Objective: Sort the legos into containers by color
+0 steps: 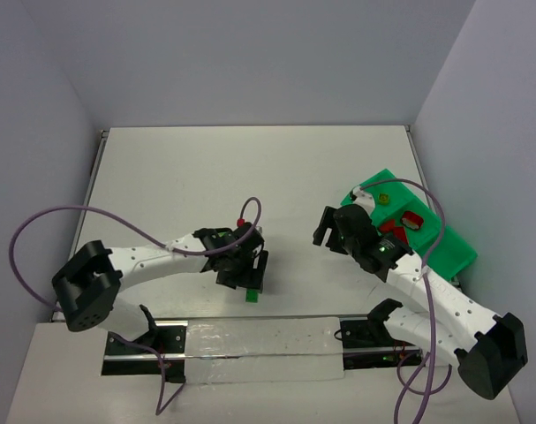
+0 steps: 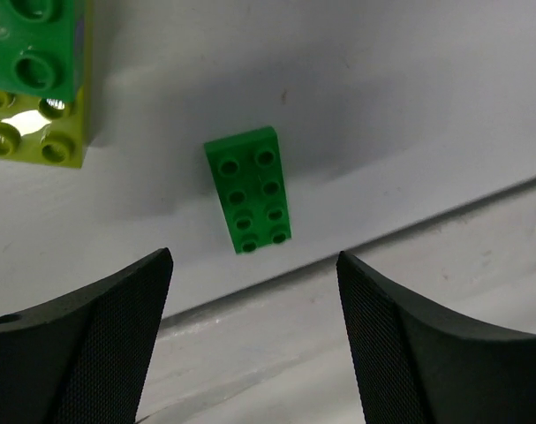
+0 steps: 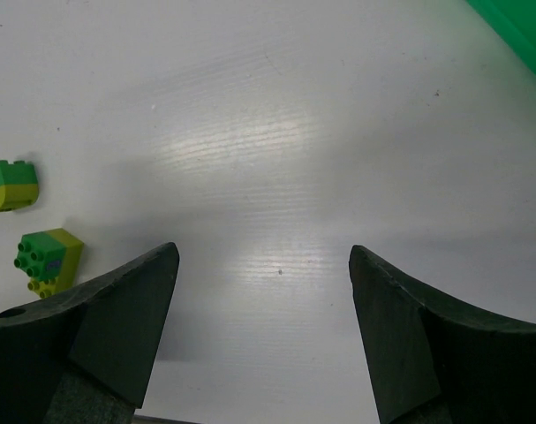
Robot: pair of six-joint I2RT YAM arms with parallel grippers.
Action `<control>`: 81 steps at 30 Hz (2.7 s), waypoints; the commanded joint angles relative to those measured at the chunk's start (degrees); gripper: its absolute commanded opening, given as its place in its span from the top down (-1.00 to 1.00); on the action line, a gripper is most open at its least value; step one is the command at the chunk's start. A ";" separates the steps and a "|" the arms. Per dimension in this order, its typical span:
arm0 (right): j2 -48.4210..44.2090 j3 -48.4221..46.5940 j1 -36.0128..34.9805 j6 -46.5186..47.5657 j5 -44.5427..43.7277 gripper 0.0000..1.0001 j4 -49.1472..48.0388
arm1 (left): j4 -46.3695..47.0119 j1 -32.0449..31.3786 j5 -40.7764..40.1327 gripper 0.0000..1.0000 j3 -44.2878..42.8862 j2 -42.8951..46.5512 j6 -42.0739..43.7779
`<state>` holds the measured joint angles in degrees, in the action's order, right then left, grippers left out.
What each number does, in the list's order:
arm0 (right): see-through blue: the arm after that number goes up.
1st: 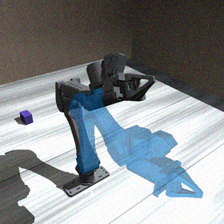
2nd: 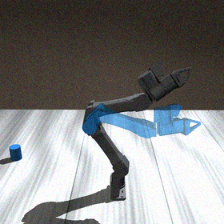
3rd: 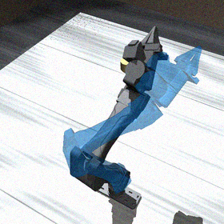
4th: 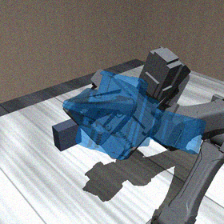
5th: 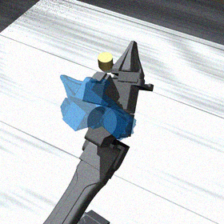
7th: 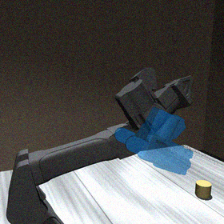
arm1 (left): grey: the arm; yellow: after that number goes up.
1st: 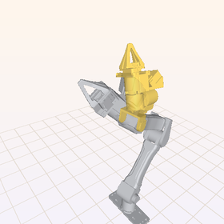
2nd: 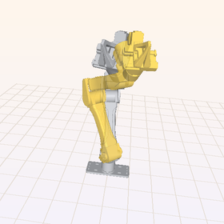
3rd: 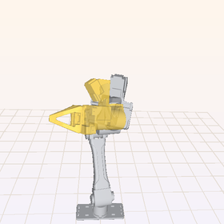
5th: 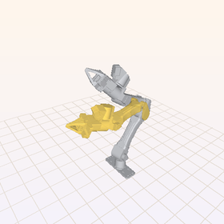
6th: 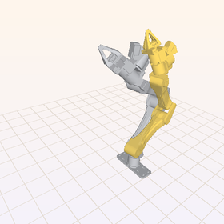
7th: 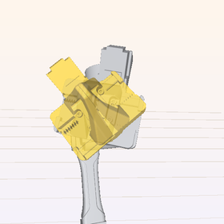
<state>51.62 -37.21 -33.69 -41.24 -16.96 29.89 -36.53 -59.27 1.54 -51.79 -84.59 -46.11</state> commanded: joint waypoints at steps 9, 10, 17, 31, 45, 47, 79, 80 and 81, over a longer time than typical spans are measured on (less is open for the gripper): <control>-0.14 -3.59 0.46 0.35 -1.16 -0.71 0.89 | 2.51 -4.76 -8.58 -0.13 -7.79 -15.65 -6.96; -0.29 -3.74 0.46 0.26 -1.34 -0.71 1.06 | 2.06 -5.32 -9.08 0.08 -9.14 -16.27 -6.55; -3.96 -7.65 0.76 0.52 -7.29 -0.71 5.66 | 0.25 -6.63 -10.37 0.78 -16.58 -19.61 -3.61; -16.36 -18.33 1.69 4.06 -25.03 -0.71 19.39 | -5.45 -3.42 -8.82 1.00 -55.61 -41.42 6.69; -16.82 -16.41 1.87 1.07 -24.61 -0.71 20.91 | -4.26 -2.34 -4.35 -0.64 -61.95 -49.10 7.44; -16.73 -16.32 1.87 0.99 -24.44 -0.71 20.74 | -4.25 -2.00 -4.44 -0.91 -62.27 -48.83 7.61; 21.88 -1.50 0.73 -3.89 -4.22 -0.65 -11.79 | -6.89 26.84 -12.58 -0.93 -30.18 -1.54 9.00; 24.17 -1.90 0.73 -3.49 -3.99 -0.64 -12.10 | -6.73 26.84 -12.46 -0.93 -30.12 -1.47 9.16; 26.12 -2.27 0.67 -3.19 -3.84 -0.62 -12.31 | -6.60 26.84 -12.44 -0.93 -30.07 -1.56 9.20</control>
<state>73.35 -36.51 -32.64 -45.57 -21.27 22.77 -44.88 -32.77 -11.71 -81.75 -87.44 -37.01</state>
